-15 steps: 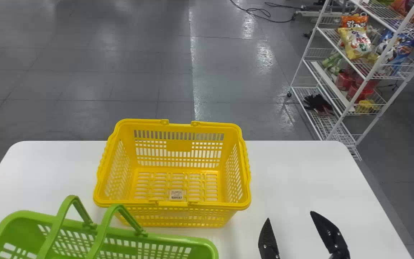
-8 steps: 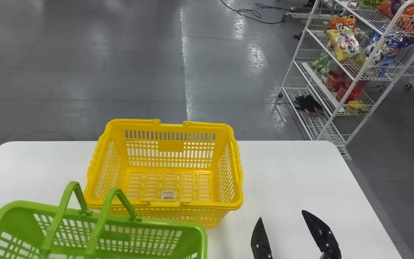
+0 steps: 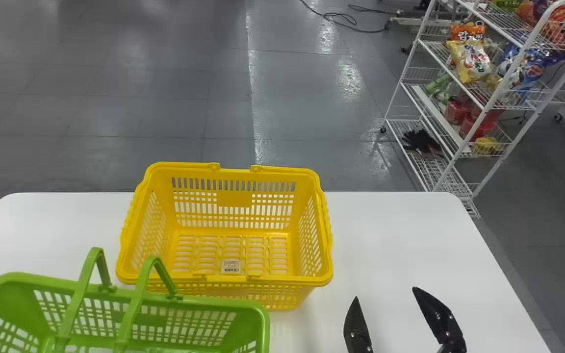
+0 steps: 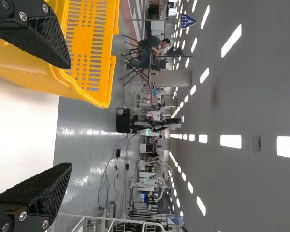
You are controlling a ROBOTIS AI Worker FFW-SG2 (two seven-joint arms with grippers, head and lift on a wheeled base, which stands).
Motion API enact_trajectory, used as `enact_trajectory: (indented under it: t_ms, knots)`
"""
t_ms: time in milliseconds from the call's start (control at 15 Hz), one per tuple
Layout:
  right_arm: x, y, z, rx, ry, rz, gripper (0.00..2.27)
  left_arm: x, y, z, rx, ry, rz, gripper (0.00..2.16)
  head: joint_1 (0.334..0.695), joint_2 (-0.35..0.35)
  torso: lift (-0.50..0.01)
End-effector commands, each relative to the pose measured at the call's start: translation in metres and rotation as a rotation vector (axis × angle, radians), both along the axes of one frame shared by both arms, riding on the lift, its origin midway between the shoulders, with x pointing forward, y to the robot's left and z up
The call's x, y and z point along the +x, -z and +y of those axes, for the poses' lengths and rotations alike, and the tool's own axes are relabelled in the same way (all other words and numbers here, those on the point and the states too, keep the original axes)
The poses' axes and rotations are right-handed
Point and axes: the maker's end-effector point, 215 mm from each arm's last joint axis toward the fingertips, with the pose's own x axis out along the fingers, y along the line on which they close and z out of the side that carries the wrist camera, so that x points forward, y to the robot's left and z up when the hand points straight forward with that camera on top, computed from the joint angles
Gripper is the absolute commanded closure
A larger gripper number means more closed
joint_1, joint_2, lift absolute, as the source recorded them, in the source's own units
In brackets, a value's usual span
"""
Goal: Grasp handle with right gripper to insert into left gripper then lift and swing left to center
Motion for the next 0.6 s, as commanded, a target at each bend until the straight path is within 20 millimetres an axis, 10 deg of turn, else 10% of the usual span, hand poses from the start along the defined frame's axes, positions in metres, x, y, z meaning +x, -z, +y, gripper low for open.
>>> enact_trajectory:
  t_ms: [0, 533]
  knots:
    - [-0.0001, 0.0004, 0.0009, 0.001, -0.001, 0.001, 0.08, -0.0006, -0.0005, 0.0035, 0.006, -0.009, 0.003, 2.13, 0.695, -0.127, -0.093]
    - [-0.0017, 0.0002, 0.0009, 0.001, -0.001, 0.001, 0.08, -0.0015, 0.0002, 0.0079, 0.024, -0.024, -0.001, 2.13, 0.695, -0.111, -0.093]
